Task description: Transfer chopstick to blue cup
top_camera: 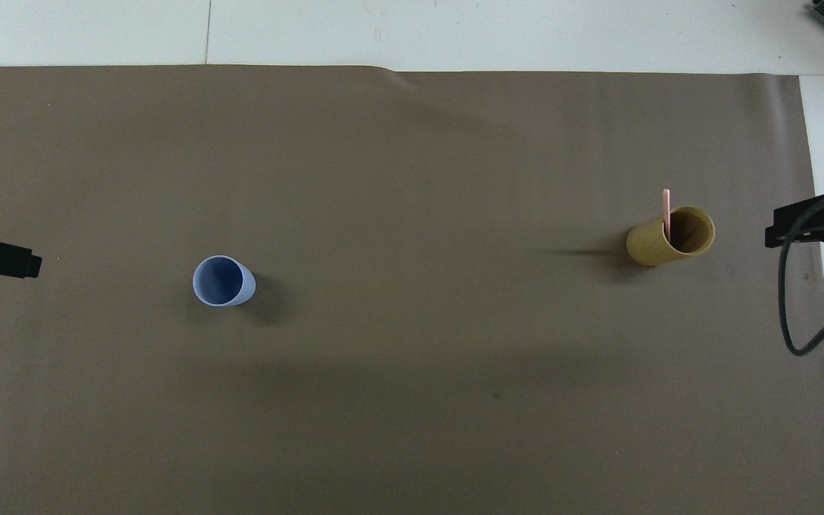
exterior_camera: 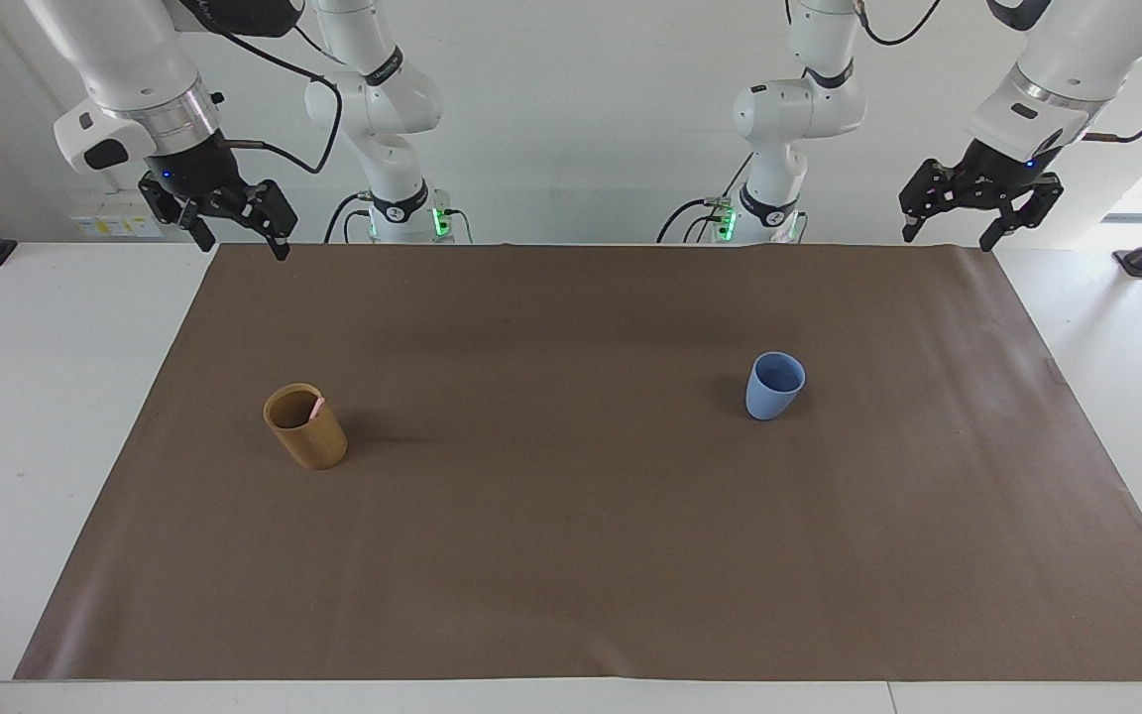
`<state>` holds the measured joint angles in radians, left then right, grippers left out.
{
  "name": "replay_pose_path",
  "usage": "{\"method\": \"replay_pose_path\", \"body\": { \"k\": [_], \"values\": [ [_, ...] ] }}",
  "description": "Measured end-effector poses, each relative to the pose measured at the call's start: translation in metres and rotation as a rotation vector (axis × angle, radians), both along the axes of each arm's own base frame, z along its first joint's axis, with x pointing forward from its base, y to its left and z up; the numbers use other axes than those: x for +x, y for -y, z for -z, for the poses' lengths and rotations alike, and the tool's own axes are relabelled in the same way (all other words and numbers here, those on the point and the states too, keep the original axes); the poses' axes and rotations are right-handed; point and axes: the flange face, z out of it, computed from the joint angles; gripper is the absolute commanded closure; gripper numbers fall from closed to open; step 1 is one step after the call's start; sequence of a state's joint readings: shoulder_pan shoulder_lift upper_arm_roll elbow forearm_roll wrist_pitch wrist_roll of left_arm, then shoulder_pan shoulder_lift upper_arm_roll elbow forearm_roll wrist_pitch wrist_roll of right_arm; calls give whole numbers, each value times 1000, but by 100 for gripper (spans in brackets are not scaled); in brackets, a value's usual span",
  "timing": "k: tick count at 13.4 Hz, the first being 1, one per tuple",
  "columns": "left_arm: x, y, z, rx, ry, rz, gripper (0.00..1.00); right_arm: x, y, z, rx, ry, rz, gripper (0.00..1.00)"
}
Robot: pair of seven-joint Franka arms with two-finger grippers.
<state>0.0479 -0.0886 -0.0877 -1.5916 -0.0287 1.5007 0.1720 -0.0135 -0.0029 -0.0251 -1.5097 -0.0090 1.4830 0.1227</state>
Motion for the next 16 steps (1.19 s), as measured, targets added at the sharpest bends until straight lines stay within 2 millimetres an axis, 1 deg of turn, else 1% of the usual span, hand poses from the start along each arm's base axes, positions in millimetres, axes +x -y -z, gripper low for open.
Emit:
{"method": "replay_pose_path", "body": {
  "k": [6, 16],
  "values": [
    [0, 4, 2, -8, -5, -32, 0, 0, 4, 0, 0, 0, 7, 0],
    [-1, 4, 4, -8, -12, -8, 0, -1, 8, 0, 0, 1, 15, 0]
  ]
}}
